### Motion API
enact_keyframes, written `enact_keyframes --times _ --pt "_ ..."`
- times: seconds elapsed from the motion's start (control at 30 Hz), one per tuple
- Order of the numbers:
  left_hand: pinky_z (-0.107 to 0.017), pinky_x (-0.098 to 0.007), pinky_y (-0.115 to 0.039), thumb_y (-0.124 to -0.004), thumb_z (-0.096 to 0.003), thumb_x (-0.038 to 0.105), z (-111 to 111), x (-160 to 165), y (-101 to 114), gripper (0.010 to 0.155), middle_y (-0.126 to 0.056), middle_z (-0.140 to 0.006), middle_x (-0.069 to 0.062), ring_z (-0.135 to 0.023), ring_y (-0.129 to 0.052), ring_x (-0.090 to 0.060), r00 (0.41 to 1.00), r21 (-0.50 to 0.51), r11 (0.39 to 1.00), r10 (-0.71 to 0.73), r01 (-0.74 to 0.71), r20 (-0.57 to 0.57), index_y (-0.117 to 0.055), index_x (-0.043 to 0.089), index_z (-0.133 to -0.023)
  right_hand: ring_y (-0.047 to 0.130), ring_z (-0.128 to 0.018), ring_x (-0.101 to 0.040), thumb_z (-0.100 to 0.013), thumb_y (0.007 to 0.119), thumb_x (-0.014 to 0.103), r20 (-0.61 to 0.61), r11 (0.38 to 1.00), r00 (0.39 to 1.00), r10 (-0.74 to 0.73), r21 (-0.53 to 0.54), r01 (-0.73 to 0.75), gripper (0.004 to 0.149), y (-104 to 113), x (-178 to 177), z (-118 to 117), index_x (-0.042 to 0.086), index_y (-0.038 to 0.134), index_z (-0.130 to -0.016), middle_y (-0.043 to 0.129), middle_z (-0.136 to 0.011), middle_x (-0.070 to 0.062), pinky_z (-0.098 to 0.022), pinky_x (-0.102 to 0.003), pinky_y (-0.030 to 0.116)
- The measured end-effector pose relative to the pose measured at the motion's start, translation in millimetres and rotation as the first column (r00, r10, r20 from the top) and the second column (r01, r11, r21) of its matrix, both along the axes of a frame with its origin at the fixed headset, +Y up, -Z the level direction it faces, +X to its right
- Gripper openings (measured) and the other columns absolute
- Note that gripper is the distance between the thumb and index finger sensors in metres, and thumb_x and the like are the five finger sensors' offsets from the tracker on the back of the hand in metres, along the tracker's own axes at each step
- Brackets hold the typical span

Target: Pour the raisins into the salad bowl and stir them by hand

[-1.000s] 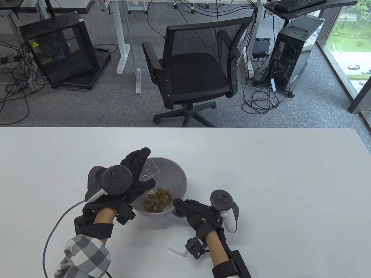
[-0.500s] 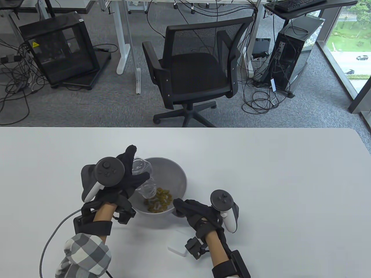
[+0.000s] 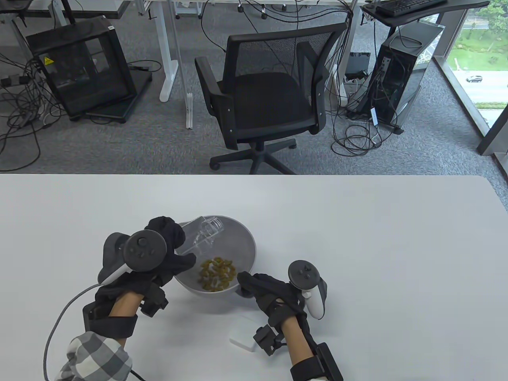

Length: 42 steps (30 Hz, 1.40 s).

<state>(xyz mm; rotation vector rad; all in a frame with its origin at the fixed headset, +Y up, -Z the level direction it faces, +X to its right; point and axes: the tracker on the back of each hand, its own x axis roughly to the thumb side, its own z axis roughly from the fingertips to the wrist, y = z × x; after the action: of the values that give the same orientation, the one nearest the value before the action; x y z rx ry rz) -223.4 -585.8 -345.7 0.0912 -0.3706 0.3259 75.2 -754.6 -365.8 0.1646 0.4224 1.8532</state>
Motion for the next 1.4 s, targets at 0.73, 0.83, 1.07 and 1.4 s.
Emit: enact_keyframes --times 0.73,0.83,1.07,1.4 --pt "-0.068 -0.073 -0.038 -0.101 -0.0417 0.04 22 -183 -196 0.094 -0.06 -0.11 -0.02 -0.103 -0.043 -0.057 0.85 -0.327 0.851 0.228 -0.411 -0.474 -0.038 0.017 -0.108 0.065 -0.088 -0.053 -0.052 0.067 0.066 -0.001 1.0 1.0 0.026 0.005 -0.026 0.055 0 -1 0 0.014 0.081 -0.064 0.071 -0.099 -0.026 -0.061 -0.069 0.056" --pt "-0.065 -0.076 -0.026 -0.097 -0.0452 0.04 22 -183 -201 0.103 -0.033 -0.114 -0.031 -0.098 -0.025 -0.066 0.868 -0.383 0.812 0.277 -0.44 -0.412 -0.026 0.002 -0.11 0.066 -0.088 -0.052 -0.052 0.065 0.067 -0.009 0.998 0.998 0.062 0.017 -0.061 0.056 2 -3 -1 0.015 0.081 -0.062 0.072 -0.098 -0.025 -0.061 -0.068 0.057" --pt "-0.055 -0.085 -0.008 -0.086 -0.0542 0.049 53 -161 -77 0.113 0.014 -0.1 -0.044 -0.089 0.005 -0.072 0.854 -0.327 0.79 0.494 -0.518 -0.16 -0.002 -0.005 -0.108 0.067 -0.088 -0.051 -0.052 0.064 0.068 -0.018 0.998 0.998 0.062 0.018 -0.061 0.056 2 -2 -1 0.015 0.082 -0.062 0.074 -0.098 -0.024 -0.061 -0.068 0.057" --pt "-0.067 -0.074 -0.055 -0.072 -0.0591 0.05 -45 90 -10 0.068 -0.057 -0.116 -0.027 -0.099 -0.068 -0.055 0.911 -0.456 0.813 -0.206 0.362 0.356 -0.054 0.013 -0.114 0.07 -0.087 -0.05 -0.051 0.063 0.069 0.001 0.995 0.997 0.083 0.058 -0.083 0.056 1 -3 1 0.017 0.082 -0.061 0.076 -0.096 -0.022 -0.061 -0.067 0.059"
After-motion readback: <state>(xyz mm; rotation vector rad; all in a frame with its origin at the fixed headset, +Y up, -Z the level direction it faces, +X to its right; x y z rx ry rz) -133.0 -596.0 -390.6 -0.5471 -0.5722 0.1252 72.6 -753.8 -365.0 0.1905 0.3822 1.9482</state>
